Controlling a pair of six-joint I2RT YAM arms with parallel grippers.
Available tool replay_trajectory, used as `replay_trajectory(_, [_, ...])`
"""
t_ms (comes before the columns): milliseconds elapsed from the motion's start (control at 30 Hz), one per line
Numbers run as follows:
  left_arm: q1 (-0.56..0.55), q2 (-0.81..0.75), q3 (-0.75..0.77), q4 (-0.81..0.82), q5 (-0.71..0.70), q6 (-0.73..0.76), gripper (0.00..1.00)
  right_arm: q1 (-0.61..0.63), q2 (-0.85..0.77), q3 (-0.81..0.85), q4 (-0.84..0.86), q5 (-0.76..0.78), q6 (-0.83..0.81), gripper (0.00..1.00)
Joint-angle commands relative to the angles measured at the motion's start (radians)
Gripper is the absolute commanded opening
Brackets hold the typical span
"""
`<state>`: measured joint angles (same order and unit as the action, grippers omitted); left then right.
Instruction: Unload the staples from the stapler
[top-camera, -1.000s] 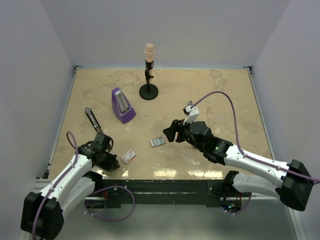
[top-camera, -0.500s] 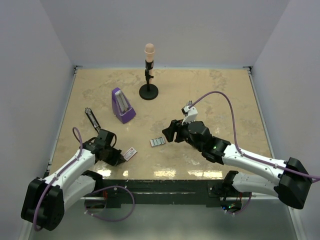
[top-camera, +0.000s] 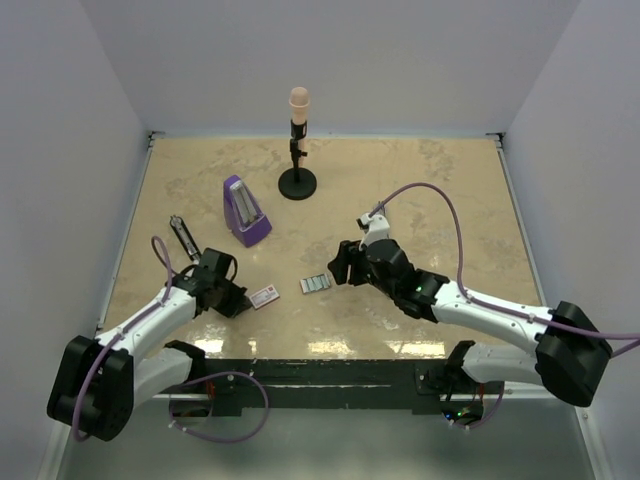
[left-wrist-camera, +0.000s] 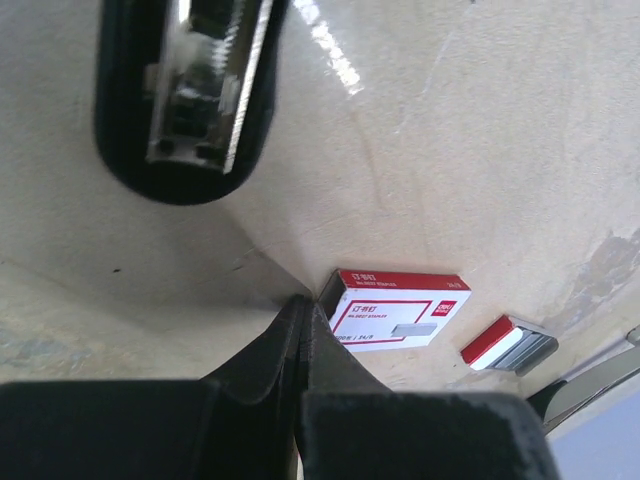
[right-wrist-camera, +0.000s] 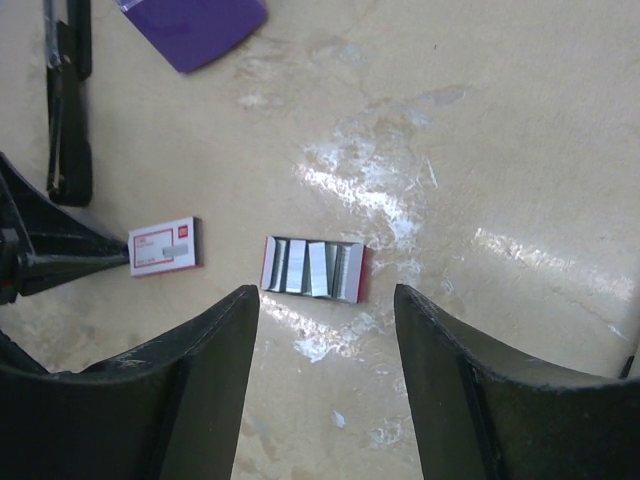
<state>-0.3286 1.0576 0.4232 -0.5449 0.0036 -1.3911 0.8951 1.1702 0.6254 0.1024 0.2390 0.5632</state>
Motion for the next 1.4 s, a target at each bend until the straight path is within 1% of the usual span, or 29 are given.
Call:
replay_trajectory(0, [-0.003,0.044,0.023,0.068,-0.073,0.090,0.00,-0.024,0.069,0.053,-0.004,-0.076,-0.016,0.61])
replay_trajectory(67, [-0.003,0.065,0.032,0.079,-0.076,0.109,0.00,-0.030,0.117,0.057,0.013,-0.122,-0.016,0.62])
replay_trajectory(167, [-0.003,0.077,0.032,0.102,-0.076,0.138,0.00,-0.033,0.173,0.063,0.043,-0.141,-0.009,0.67])
replay_trajectory(267, [-0.003,0.085,0.032,0.125,-0.079,0.164,0.00,-0.038,0.250,0.083,0.059,-0.159,-0.006,0.68])
replay_trajectory(400, [-0.003,0.090,0.035,0.146,-0.070,0.199,0.00,-0.039,0.337,0.122,0.051,-0.197,0.003,0.66])
replay_trajectory(600, [-0.003,0.097,0.035,0.201,-0.060,0.248,0.00,-0.038,0.416,0.123,0.080,-0.231,0.021,0.63])
replay_trajectory(767, [-0.003,0.114,0.054,0.215,-0.060,0.293,0.00,-0.039,0.436,0.123,0.095,-0.234,0.023,0.61])
replay_trajectory(833, [-0.003,0.119,0.071,0.209,-0.062,0.303,0.00,-0.041,0.433,0.111,0.127,-0.237,0.030,0.60])
replay_trajectory(933, [-0.003,0.110,0.089,0.197,-0.076,0.316,0.00,-0.038,0.430,0.102,0.138,-0.282,0.049,0.59])
replay_trajectory(1033, [-0.003,0.107,0.118,0.157,-0.123,0.328,0.00,-0.016,0.422,0.089,0.152,-0.297,0.081,0.59])
replay_trajectory(1167, [-0.003,0.107,0.161,0.122,-0.163,0.359,0.00,0.050,0.427,0.089,0.172,-0.299,0.128,0.59])
replay_trajectory(1267, [-0.003,0.096,0.203,0.083,-0.191,0.369,0.00,0.074,0.447,0.117,0.151,-0.302,0.138,0.59])
replay_trajectory(1367, [-0.001,0.070,0.242,0.043,-0.227,0.389,0.00,0.077,0.422,0.131,0.102,-0.296,0.130,0.59])
